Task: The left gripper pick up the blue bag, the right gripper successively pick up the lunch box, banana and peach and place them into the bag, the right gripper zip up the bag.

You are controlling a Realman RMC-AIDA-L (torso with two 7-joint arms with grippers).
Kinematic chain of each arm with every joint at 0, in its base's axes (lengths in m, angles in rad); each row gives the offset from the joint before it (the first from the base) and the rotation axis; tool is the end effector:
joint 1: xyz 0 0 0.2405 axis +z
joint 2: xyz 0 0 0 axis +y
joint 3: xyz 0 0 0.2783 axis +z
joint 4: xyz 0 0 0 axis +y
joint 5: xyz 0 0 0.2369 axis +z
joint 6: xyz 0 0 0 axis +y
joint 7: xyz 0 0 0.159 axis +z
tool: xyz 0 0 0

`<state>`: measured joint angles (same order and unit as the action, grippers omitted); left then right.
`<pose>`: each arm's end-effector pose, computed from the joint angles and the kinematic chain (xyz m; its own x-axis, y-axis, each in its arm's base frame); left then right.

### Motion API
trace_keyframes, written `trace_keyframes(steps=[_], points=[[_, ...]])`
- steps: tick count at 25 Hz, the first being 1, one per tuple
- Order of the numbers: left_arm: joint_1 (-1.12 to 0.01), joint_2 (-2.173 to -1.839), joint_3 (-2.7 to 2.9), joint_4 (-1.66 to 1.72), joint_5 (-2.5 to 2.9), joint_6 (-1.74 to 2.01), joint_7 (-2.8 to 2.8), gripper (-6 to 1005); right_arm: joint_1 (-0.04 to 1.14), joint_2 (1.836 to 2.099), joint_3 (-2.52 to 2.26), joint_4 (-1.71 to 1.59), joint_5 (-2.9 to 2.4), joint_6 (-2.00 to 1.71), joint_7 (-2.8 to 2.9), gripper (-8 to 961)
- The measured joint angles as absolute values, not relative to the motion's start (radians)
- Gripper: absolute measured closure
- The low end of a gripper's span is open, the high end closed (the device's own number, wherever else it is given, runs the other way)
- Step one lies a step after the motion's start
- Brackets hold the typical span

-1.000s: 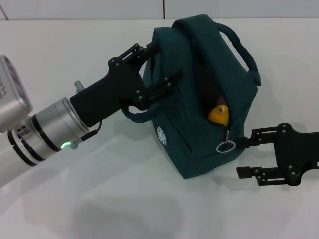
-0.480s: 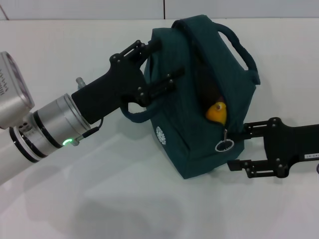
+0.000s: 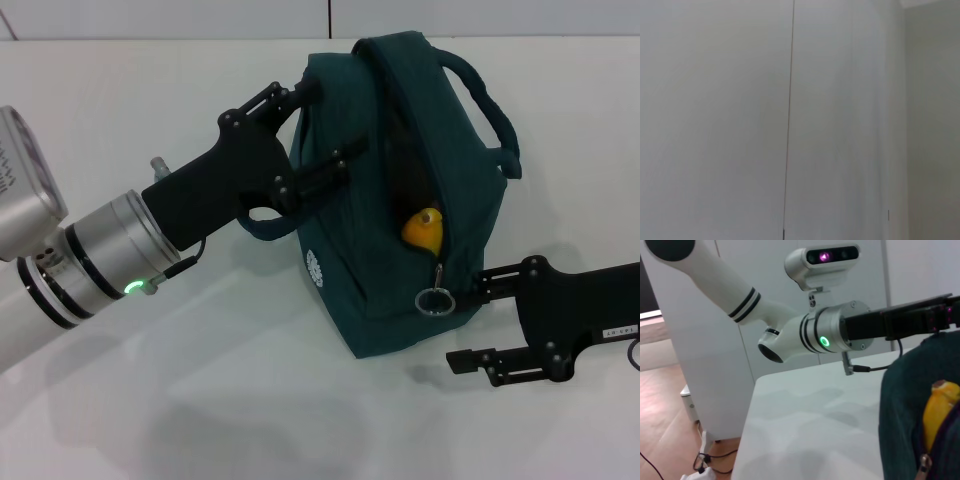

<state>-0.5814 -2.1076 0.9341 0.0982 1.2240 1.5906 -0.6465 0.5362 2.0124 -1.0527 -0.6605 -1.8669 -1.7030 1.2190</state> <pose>-0.2485 0.3435 -0.0822 0.5527 -0.0574 0.8314 0.3997 -0.8571 -0.3249 0.2593 0.3381 -0.0387 0.9095 -0.1076 -0.4015 -0.0957 -0.9942 0.0497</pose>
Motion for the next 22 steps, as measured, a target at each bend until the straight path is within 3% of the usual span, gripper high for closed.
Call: trace_keyframes(steps=[22], points=[[-0.577,-2.108,0.934,0.098,1.224,1.591,-0.635,239,0.573,2.02,-1.065,-0.621,-1.861,-1.684,1.219,356]])
